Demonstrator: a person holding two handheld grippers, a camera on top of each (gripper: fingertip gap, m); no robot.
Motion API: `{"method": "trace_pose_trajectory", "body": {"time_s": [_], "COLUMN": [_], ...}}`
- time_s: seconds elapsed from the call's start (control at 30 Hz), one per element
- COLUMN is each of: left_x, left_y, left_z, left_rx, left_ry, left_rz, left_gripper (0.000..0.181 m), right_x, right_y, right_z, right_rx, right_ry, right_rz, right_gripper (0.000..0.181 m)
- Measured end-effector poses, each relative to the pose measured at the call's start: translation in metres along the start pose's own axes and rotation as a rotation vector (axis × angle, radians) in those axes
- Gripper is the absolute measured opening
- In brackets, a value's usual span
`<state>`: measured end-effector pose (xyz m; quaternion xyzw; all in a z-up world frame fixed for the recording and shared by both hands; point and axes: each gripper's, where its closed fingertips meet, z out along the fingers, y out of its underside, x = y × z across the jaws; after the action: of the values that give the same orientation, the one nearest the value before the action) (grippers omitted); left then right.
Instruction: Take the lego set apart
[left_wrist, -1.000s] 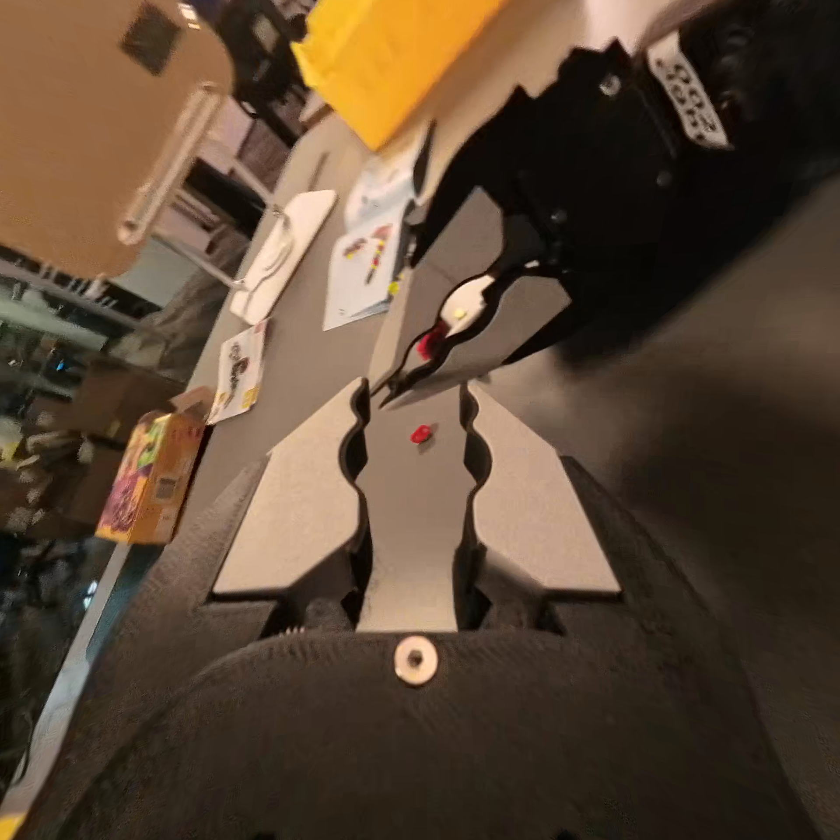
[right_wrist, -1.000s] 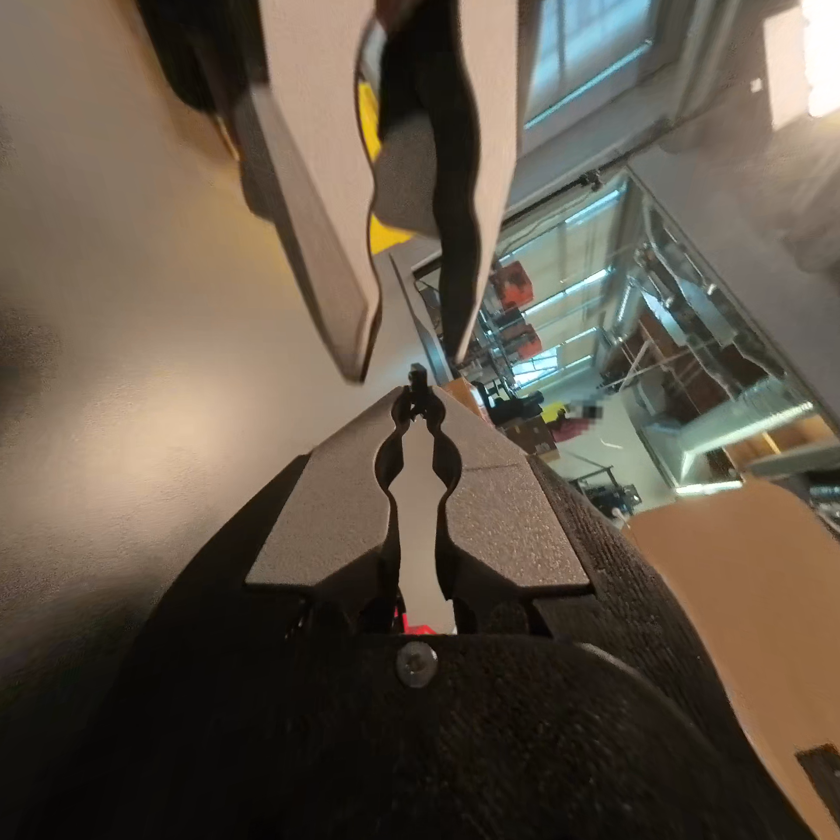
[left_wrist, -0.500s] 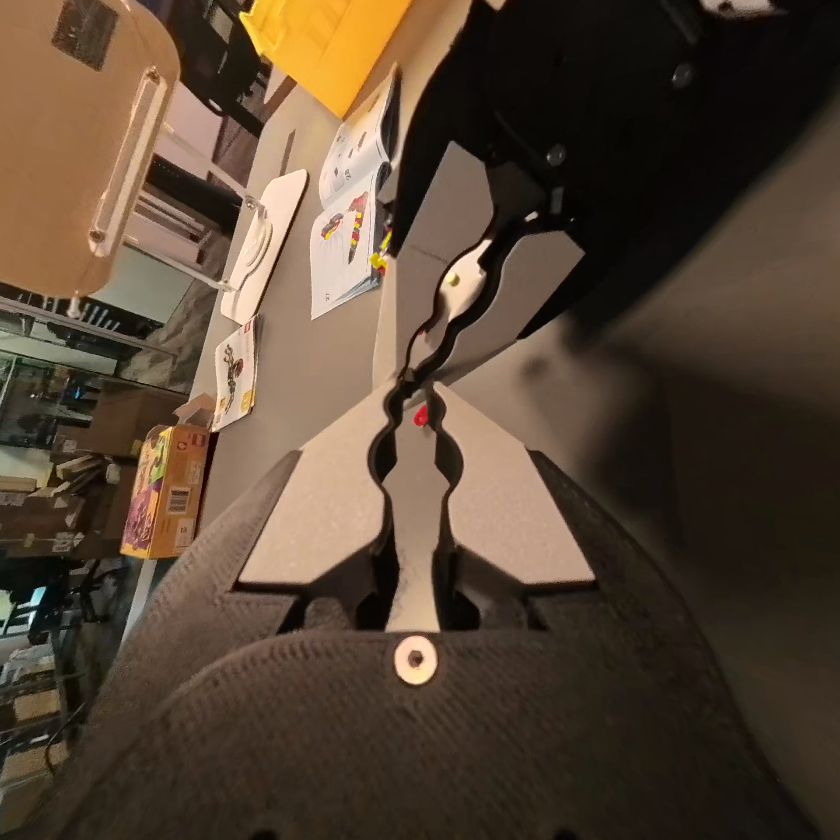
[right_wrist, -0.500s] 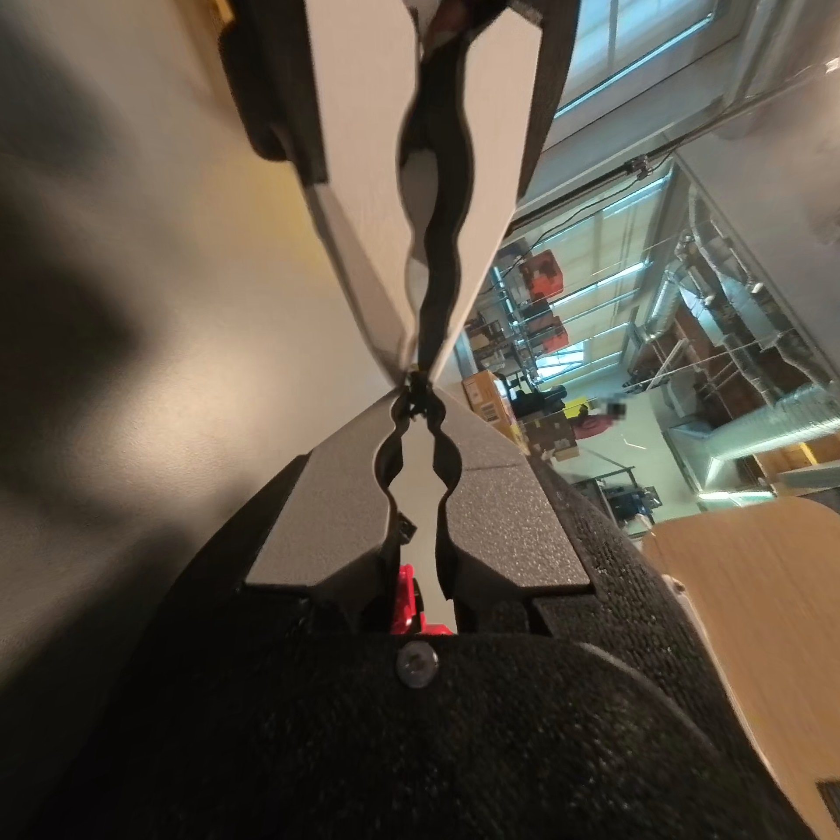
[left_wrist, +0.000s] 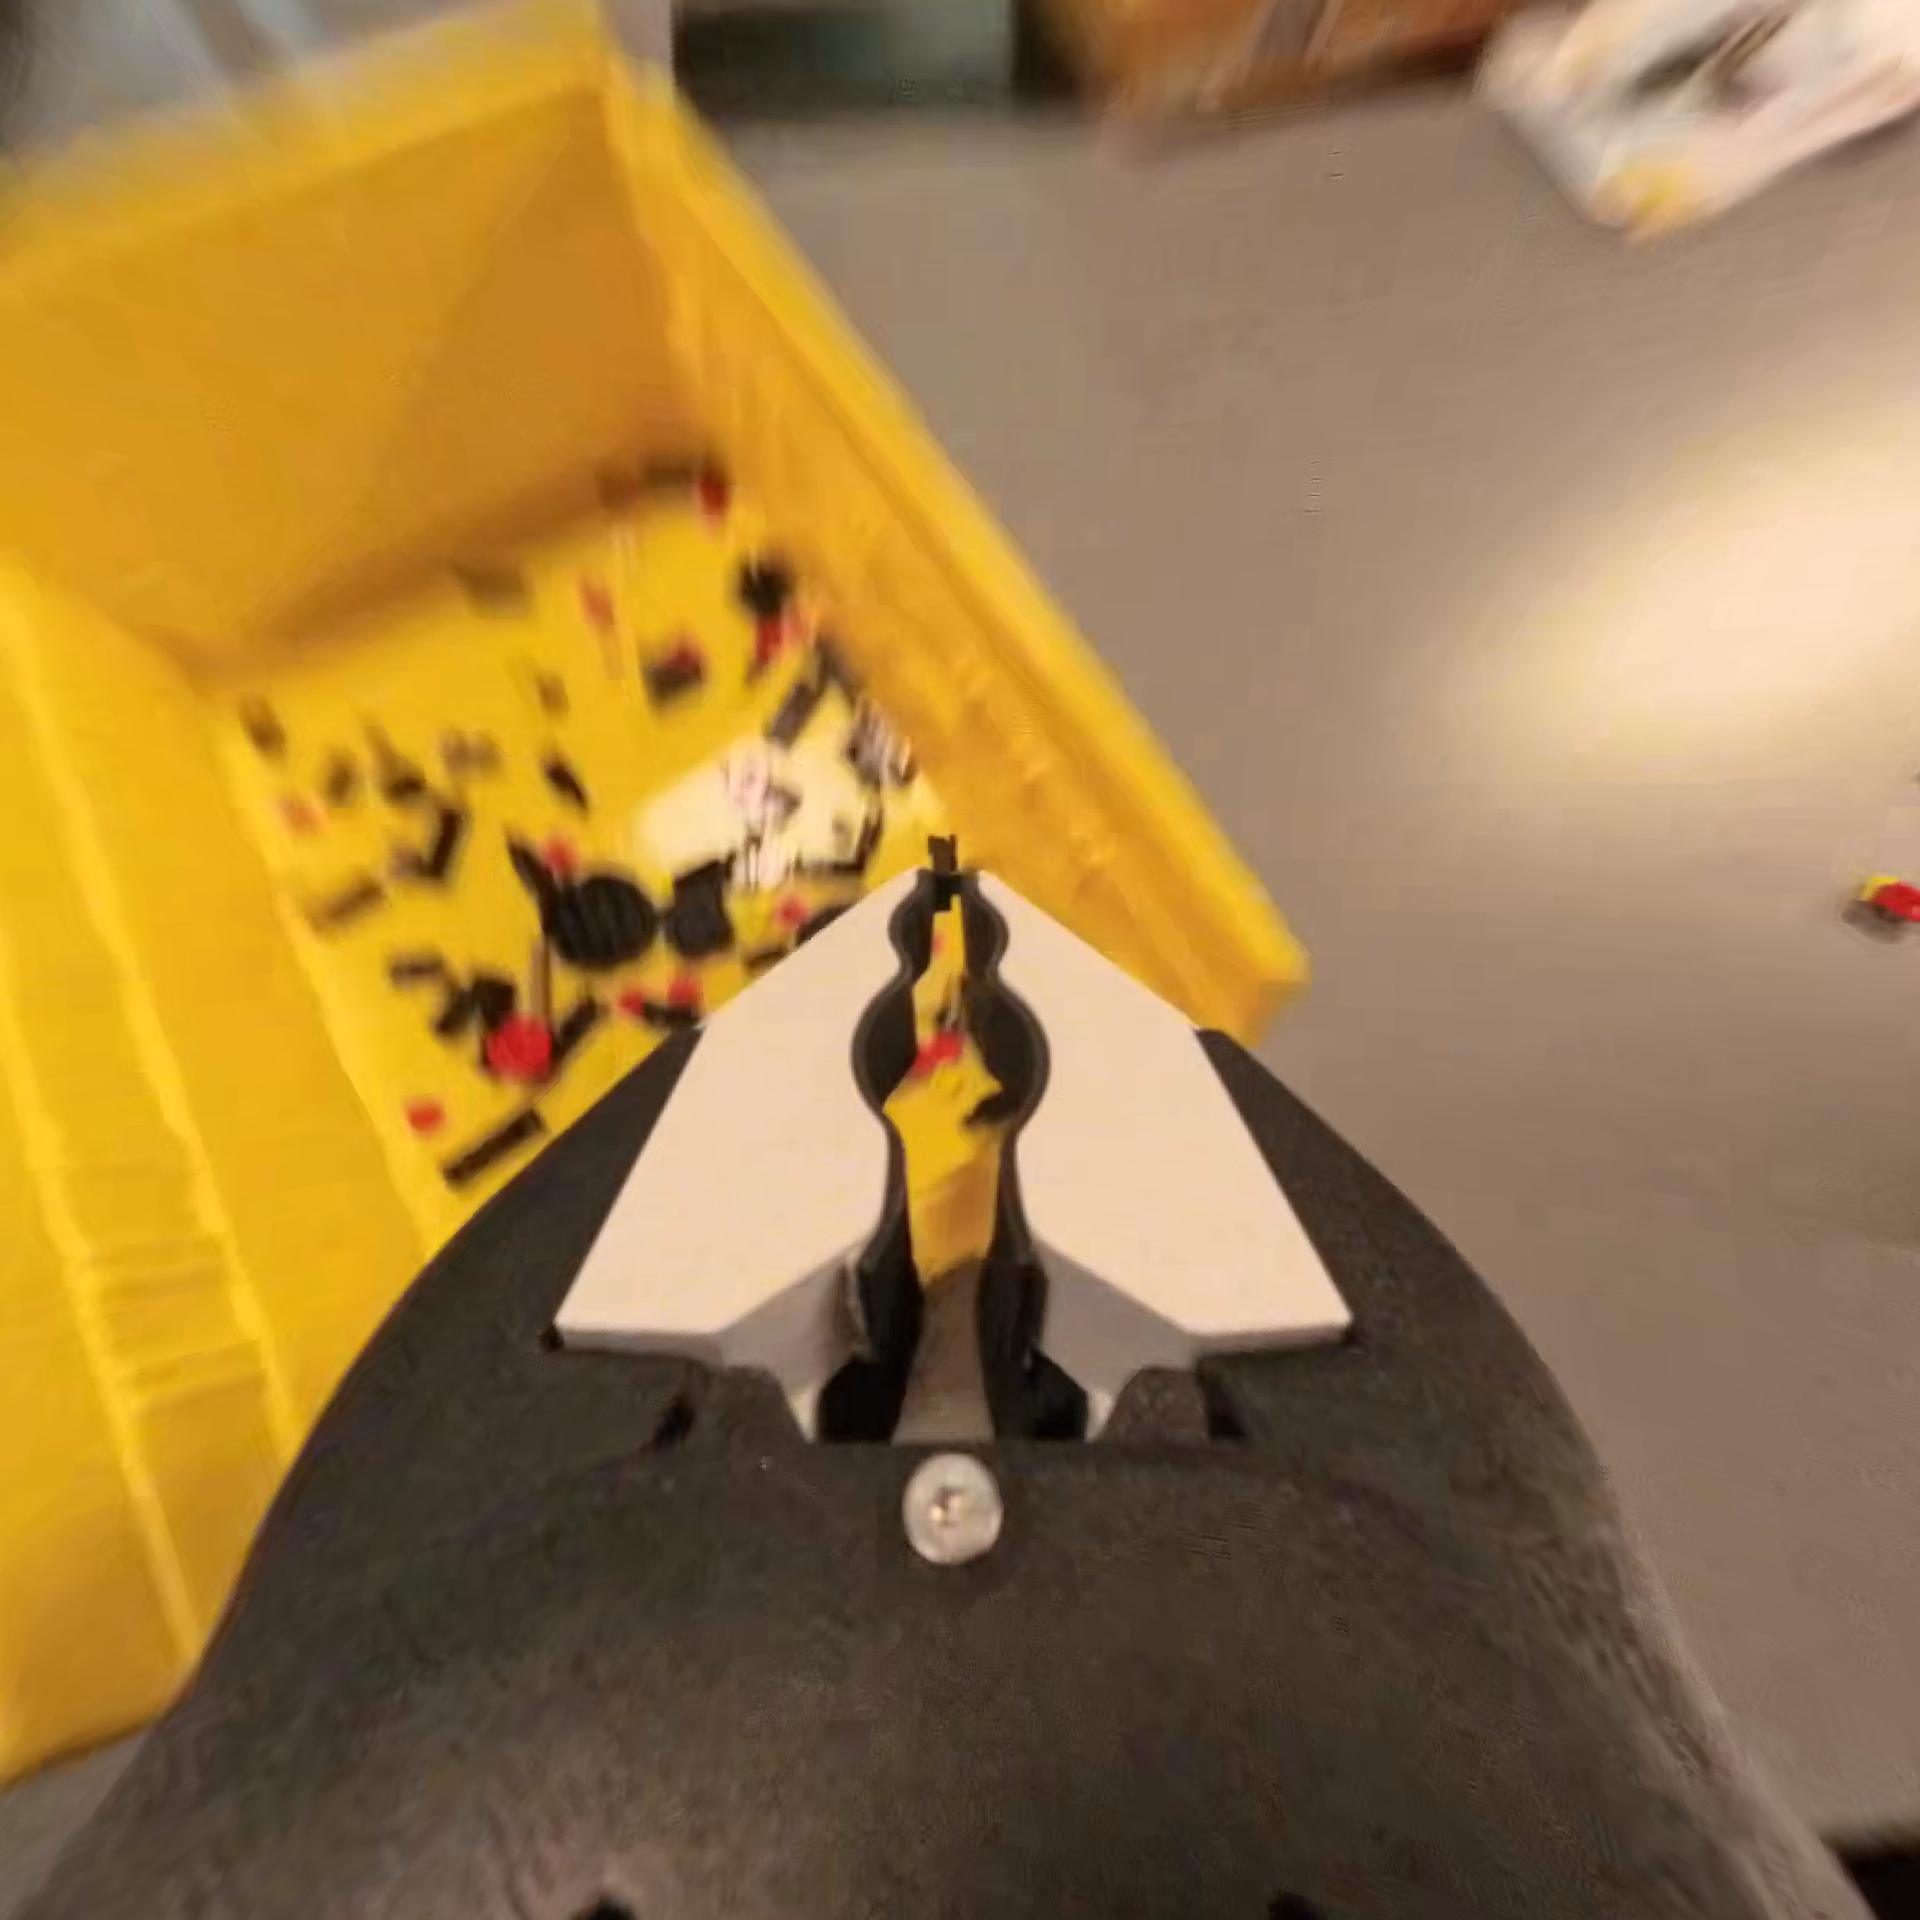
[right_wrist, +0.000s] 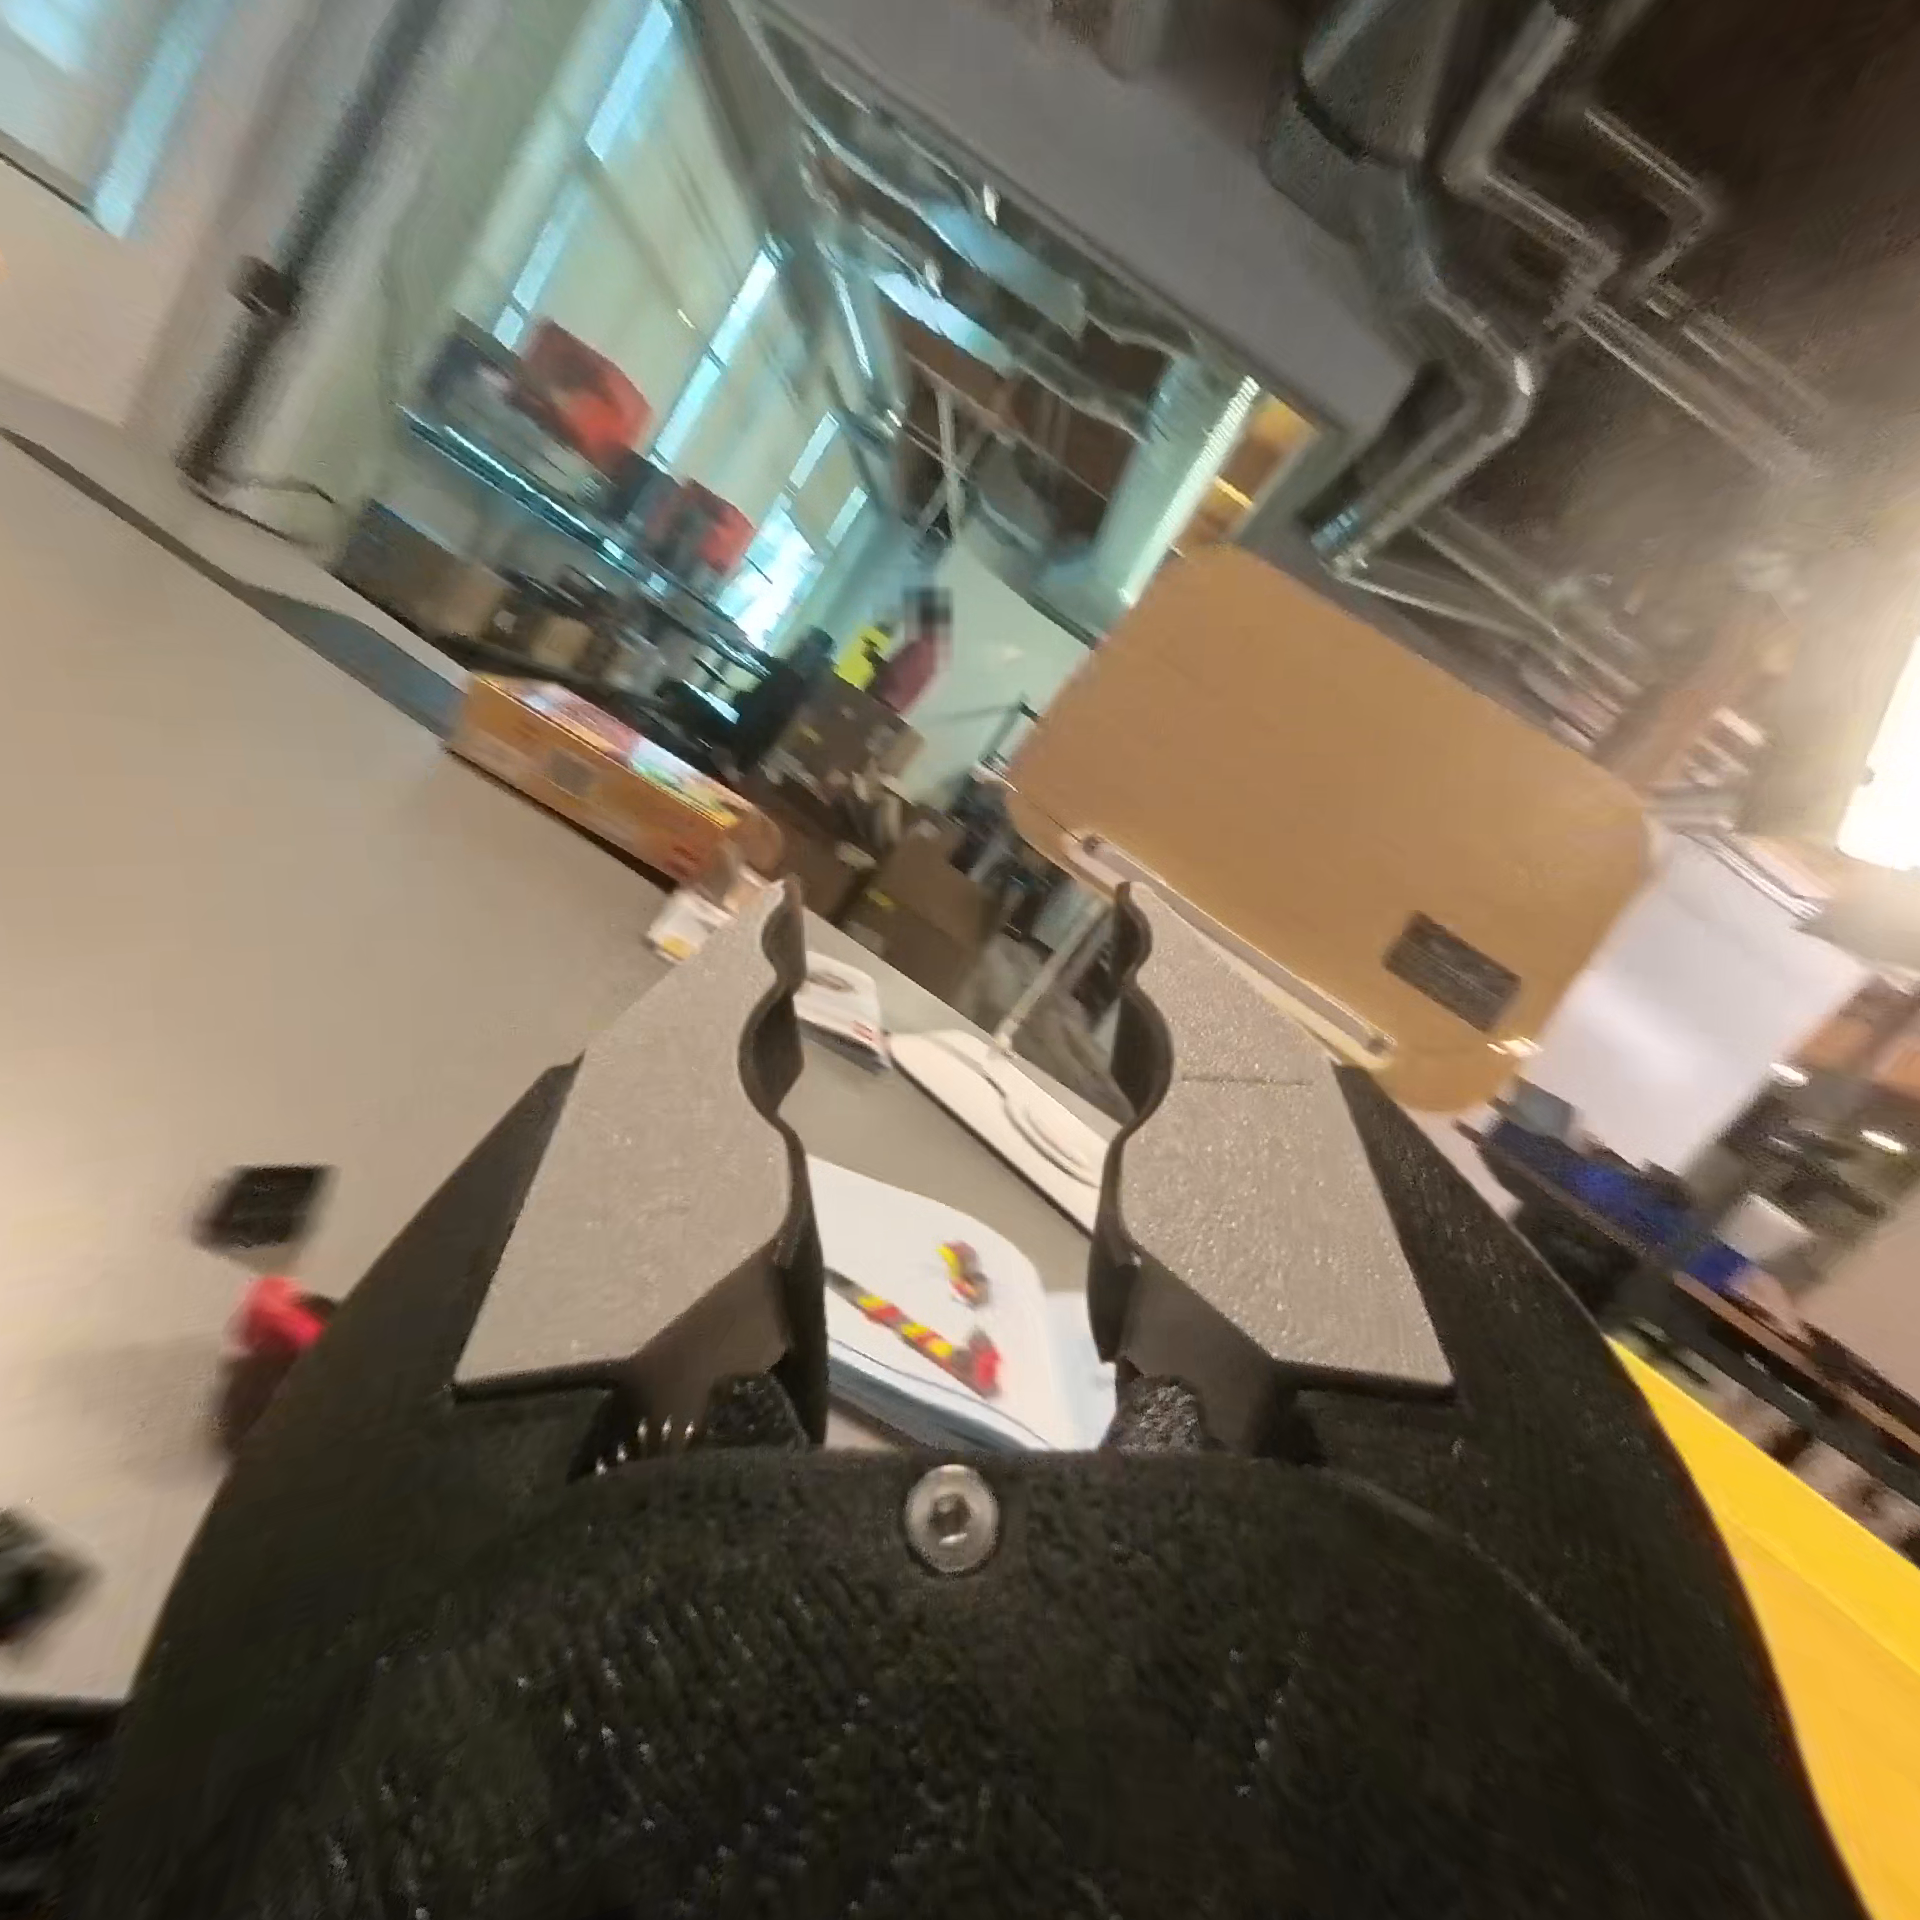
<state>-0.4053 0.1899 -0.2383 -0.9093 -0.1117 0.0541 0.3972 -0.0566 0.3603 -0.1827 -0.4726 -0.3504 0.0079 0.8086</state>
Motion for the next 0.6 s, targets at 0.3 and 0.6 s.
{"method": "trace_pose_trajectory", "body": {"time_s": [0.3,0.6], "left_x": [-0.055,0.109], "left_y": [0.046,-0.047], "left_z": [0.037,-0.051], "left_rx": [-0.290,0.508], "left_ry": [-0.026,0.207], "left_rz": [-0.207,0.182], "left_gripper": [0.087,0.052], "right_x": [0.061,0.073], "right_y": [0.059,0.069], "right_z": [0.008,0.008], "right_rx": [-0.139,-0.178], "right_ry": [0.135,0.196], "right_rz": [-0.082,-0.016], "right_gripper": [0.064,0.079]}}
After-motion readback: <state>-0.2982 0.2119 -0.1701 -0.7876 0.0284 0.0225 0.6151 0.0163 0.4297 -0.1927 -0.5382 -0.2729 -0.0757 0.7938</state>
